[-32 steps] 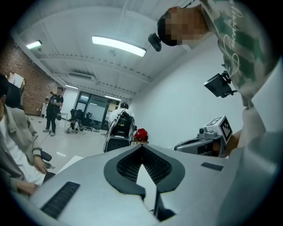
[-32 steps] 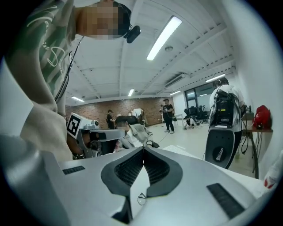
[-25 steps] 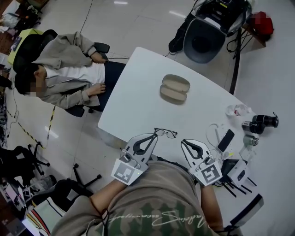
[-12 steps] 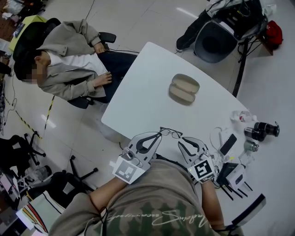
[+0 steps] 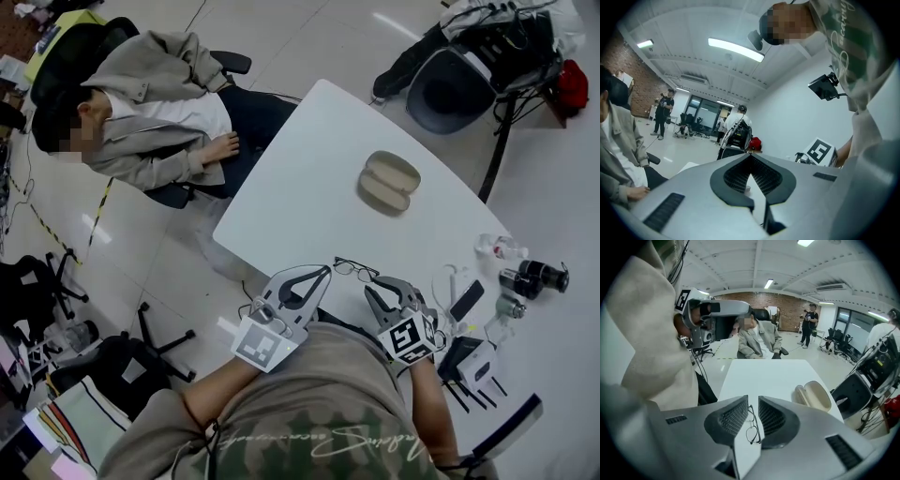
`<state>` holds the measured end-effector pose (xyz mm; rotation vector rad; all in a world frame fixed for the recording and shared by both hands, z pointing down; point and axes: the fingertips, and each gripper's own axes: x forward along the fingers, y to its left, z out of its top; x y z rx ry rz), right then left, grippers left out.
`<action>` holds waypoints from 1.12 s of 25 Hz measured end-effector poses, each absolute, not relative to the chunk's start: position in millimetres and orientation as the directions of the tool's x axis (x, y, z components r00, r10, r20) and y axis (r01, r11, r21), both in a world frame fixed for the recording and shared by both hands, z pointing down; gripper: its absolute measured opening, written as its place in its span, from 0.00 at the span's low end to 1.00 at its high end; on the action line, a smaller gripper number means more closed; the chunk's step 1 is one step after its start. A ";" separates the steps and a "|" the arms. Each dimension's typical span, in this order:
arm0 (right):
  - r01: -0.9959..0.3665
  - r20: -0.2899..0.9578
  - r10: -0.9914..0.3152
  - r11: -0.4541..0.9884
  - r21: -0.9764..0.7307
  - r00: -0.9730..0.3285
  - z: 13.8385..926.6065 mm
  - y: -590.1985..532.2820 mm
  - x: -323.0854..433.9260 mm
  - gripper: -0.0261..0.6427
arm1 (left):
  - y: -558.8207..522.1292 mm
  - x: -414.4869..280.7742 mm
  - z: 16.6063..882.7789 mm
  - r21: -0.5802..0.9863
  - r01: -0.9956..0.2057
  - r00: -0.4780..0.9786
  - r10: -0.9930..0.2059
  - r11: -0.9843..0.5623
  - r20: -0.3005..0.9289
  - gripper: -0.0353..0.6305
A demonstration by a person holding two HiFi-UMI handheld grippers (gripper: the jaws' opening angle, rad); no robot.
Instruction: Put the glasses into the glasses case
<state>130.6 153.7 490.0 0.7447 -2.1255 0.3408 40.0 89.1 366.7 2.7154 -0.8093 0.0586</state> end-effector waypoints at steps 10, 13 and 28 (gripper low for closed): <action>-0.577 0.850 -0.320 0.817 0.024 -0.419 519.0 152.7 126.7 0.12 | 91.8 44.3 358.9 0.226 -0.497 0.867 -0.494 -0.838 0.073 0.06; -0.551 0.866 -0.296 0.834 0.028 -0.404 527.8 151.6 126.4 0.12 | 92.8 47.4 354.6 0.233 -0.479 0.876 -0.478 -0.846 0.063 0.06; -0.499 0.901 -0.235 0.866 0.023 -0.366 561.2 153.2 131.5 0.12 | 93.6 48.5 357.2 0.193 -0.495 0.868 -0.492 -0.847 0.068 0.06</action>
